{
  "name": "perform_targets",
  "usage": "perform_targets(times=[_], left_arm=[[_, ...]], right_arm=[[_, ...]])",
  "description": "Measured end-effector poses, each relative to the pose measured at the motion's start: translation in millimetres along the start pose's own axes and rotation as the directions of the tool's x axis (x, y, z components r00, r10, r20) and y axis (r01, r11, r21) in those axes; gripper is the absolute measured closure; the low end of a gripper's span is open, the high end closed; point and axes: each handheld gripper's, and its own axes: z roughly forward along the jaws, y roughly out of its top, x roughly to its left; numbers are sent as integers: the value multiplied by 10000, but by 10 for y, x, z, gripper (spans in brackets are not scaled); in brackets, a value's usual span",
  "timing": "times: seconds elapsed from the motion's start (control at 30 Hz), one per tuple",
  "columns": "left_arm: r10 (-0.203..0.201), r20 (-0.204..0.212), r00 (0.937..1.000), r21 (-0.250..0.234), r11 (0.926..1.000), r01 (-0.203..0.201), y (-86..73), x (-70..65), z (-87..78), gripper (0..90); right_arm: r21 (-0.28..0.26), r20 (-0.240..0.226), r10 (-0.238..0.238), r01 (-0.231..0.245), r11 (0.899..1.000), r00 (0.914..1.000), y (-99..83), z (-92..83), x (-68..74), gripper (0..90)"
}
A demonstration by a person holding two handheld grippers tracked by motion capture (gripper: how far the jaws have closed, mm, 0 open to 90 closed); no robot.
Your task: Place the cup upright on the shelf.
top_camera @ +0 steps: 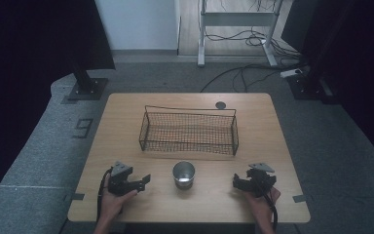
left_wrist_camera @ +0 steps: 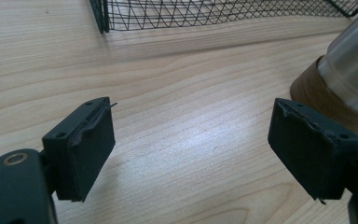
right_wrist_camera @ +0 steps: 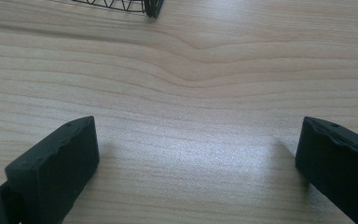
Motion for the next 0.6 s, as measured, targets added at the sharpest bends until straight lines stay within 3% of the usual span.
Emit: perform_targets(times=[0.27,0.4,0.6], left_arm=[[-12,33,10000,69,10000,12,7,21,3,148],[-182,-38,9998,-166,9997,181,25,62,-63,148],[-117,220,9997,-179,9998,121,33,26,-63,148]], right_arm=[[-19,-256,-261,261,9997,9993,-9,-8,-21,0],[-16,-322,-316,315,9995,9990,-10,-9,-27,0],[-17,-410,-390,389,9992,9984,-14,-13,-37,0]])
